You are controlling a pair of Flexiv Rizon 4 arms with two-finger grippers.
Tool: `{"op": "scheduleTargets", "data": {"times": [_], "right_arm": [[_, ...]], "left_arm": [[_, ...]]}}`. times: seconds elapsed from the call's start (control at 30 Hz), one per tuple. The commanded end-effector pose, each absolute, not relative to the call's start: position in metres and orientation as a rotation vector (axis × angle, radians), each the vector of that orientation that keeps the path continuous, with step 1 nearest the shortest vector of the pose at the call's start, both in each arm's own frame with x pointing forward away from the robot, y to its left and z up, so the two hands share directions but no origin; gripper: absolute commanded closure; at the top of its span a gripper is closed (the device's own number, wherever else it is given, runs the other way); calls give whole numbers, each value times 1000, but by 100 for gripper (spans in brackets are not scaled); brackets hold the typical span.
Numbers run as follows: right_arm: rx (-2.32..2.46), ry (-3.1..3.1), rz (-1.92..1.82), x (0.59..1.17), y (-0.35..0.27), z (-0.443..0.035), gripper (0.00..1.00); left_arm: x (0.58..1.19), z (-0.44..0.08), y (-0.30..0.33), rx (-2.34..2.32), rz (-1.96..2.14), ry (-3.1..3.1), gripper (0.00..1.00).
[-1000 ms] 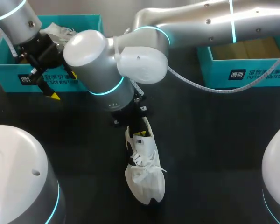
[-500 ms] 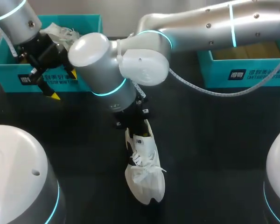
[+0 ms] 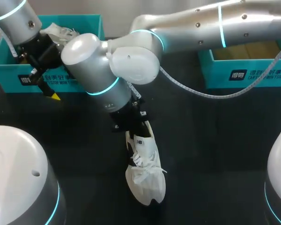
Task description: Take the shoe out of the shoebox, open the shoe tongue, remove and reinsert the insole, then place the shoe into the shoebox
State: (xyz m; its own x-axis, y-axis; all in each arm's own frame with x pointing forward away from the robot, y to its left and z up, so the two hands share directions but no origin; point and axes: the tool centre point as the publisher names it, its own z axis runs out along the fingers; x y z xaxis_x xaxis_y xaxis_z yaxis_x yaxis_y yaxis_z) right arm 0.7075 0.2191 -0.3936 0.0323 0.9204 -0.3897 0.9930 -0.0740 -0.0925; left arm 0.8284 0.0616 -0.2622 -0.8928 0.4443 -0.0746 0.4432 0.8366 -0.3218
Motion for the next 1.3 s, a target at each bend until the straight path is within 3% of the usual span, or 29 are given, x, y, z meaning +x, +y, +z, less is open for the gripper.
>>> {"op": "scheduleTargets", "data": {"times": [0.03,0.3,0.87,1.3], "right_arm": [[2323,1700,-471,705,216,-404,100],[2243,1619,-478,701,226,-357,100],[2335,1658,-549,692,216,-406,100],[2365,1751,-442,696,235,-371,100]], "left_arm": [[829,-262,62,-727,522,-3007,0],[829,-262,62,-727,522,-3007,0],[829,-262,62,-727,522,-3007,0],[829,-262,62,-727,522,-3007,0]]}}
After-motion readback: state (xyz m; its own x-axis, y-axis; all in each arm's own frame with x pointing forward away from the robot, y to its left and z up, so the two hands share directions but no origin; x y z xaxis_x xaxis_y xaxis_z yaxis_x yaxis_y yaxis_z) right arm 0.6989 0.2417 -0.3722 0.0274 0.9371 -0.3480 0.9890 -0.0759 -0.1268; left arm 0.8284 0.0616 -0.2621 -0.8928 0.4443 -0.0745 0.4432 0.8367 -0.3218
